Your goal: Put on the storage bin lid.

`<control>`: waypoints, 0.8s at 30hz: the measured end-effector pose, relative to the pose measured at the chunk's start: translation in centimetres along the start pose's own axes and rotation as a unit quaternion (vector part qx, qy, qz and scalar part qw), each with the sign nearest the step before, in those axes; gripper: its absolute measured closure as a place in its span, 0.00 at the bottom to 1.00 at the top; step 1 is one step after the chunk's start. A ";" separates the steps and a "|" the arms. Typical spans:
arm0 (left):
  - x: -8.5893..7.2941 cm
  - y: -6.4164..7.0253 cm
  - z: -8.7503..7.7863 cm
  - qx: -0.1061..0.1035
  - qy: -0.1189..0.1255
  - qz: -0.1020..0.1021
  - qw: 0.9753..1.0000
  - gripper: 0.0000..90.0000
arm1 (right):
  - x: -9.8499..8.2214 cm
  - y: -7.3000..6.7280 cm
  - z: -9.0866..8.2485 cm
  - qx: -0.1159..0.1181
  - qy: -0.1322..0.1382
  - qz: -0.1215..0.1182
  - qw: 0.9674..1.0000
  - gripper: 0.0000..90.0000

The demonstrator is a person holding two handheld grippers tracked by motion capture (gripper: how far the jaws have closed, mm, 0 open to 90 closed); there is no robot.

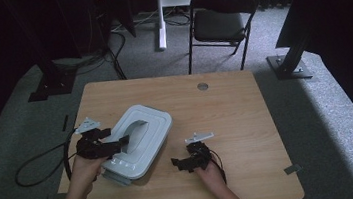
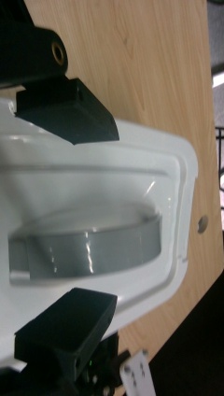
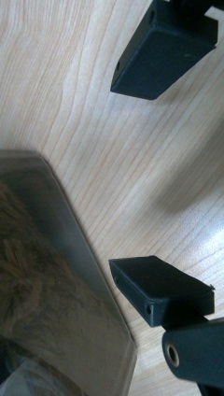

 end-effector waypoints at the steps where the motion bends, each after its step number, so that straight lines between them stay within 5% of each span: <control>1: 0.0 -0.2 0.0 -0.001 0.002 -0.002 1.000 0.18 | 0.0 0.0 0.0 0.000 0.001 0.000 1.000 0.14; 8: -0.3 -1.9 -0.4 0.029 0.006 0.002 1.000 0.11 | 0.0 0.1 -0.1 -0.001 0.002 -0.001 1.000 0.14; 11: -0.4 -2.7 -0.5 0.033 0.005 -0.002 0.999 0.00 | 0.1 0.1 -0.1 -0.002 0.001 -0.002 1.000 0.14; 20: -0.6 -5.0 -0.5 0.068 0.017 -0.007 0.998 0.01 | 0.1 0.1 -0.2 -0.003 0.002 0.000 1.000 0.14; 24: -0.9 -7.0 -0.5 0.084 0.020 -0.026 0.996 0.01 | -0.1 0.2 -0.2 -0.005 0.000 -0.001 1.000 0.14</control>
Point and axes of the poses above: each handheld gripper's, and its own axes: z roughly forward along the jaws, x roughly out of its top, y roughly to its right, the point moved 6 cm from there along z, roughly forward along the jaws, and after that the axes turned 10 degrees about -z, right-handed, at the moved point
